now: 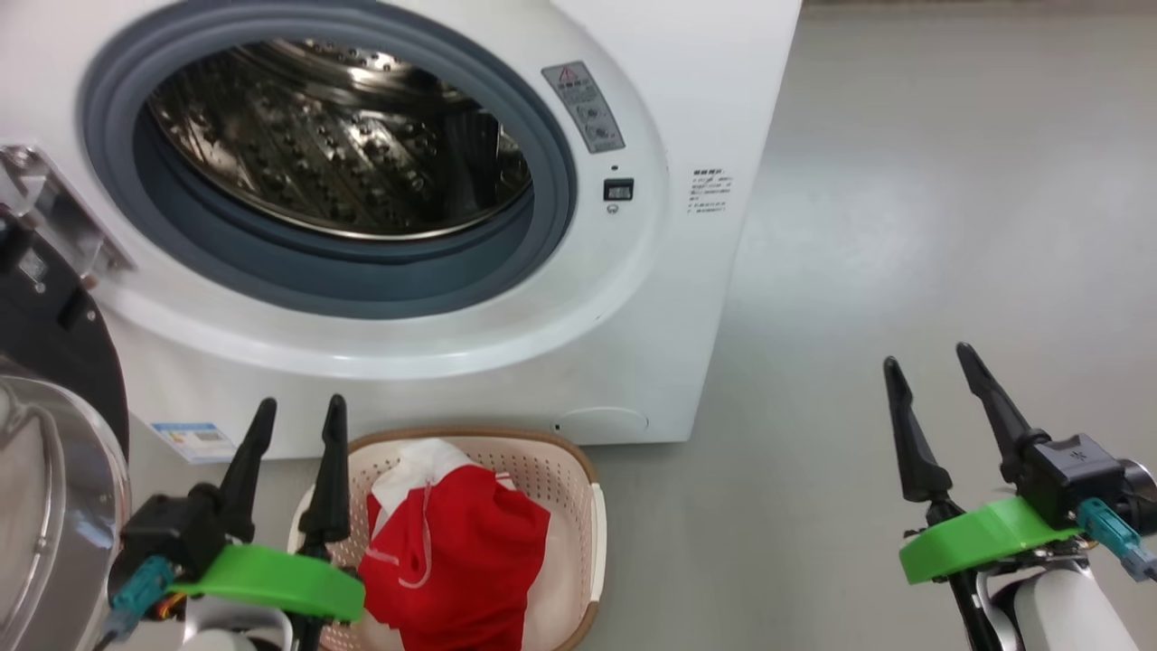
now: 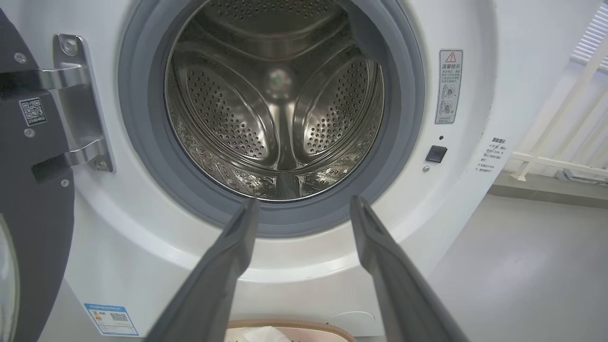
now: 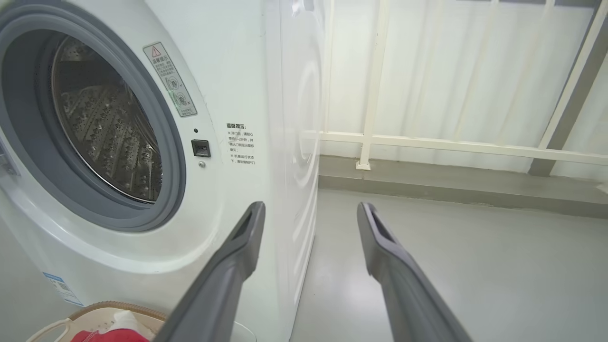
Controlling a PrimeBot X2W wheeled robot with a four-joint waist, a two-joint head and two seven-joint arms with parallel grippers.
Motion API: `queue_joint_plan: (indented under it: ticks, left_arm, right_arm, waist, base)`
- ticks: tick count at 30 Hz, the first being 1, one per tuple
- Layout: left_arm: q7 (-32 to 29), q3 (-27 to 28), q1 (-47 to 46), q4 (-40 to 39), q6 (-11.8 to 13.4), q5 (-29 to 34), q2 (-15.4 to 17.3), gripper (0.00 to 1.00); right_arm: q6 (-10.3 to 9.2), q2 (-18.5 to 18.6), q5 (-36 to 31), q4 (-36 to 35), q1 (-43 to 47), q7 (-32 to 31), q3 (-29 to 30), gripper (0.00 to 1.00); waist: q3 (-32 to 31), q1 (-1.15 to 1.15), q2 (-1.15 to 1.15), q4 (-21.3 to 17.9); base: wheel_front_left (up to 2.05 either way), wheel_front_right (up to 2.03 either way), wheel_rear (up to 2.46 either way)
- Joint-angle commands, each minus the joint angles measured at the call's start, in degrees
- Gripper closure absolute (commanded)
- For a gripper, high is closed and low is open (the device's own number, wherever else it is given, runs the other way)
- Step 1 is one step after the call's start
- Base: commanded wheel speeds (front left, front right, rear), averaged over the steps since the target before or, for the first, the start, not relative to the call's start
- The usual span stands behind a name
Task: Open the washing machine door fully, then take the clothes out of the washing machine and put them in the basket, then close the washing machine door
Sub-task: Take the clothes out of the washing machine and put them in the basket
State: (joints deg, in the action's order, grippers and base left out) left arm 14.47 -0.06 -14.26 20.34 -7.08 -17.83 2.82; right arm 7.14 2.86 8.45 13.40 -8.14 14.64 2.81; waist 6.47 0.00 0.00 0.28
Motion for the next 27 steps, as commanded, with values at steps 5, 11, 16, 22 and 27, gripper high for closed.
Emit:
queue_joint_plan:
  ticks: [5, 11, 16, 22, 27]
  left_arm:
    - [0.52, 3.12, 3.76, -4.43, 0.35, 1.7, 1.61, 0.0]
    - [0.45, 3.22, 7.23, -6.02, 0.89, 2.63, 2.16, 0.0]
    - [0.32, 3.04, 8.51, -7.45, 1.08, 2.5, 2.4, 0.0]
    - [0.0, 3.01, 9.32, -8.09, 1.44, 2.13, 2.61, 0.0]
    - [-0.15, 2.93, 9.63, -8.37, 1.84, 1.91, 2.68, 0.0]
  right_arm:
    - [0.35, 0.02, -0.95, -3.03, 1.48, 0.36, -0.33, 0.0]
    - [0.35, 0.02, -0.31, -5.11, 3.67, 0.36, 0.15, 0.0]
    - [0.35, 0.02, 0.32, -6.84, 5.68, 0.36, 0.37, 0.0]
    - [0.35, 0.02, 0.25, -7.89, 6.56, 0.36, 0.21, 0.0]
    - [0.35, 0.02, 0.08, -8.38, 6.78, 0.36, 0.44, 0.0]
  waist:
    - [-3.68, 0.0, 0.0, -1.17]
    - [-4.79, 0.0, 0.0, -1.8]
    - [-5.15, 0.0, 0.0, -2.0]
    - [-5.73, 0.0, 0.0, -2.4]
    - [-6.13, 0.0, 0.0, -2.52]
  base:
    - [0.0, 0.0, 0.0]
    - [0.0, 0.0, 0.0]
    - [0.0, 0.0, 0.0]
    - [0.0, 0.0, 0.0]
    - [0.0, 0.0, 0.0]
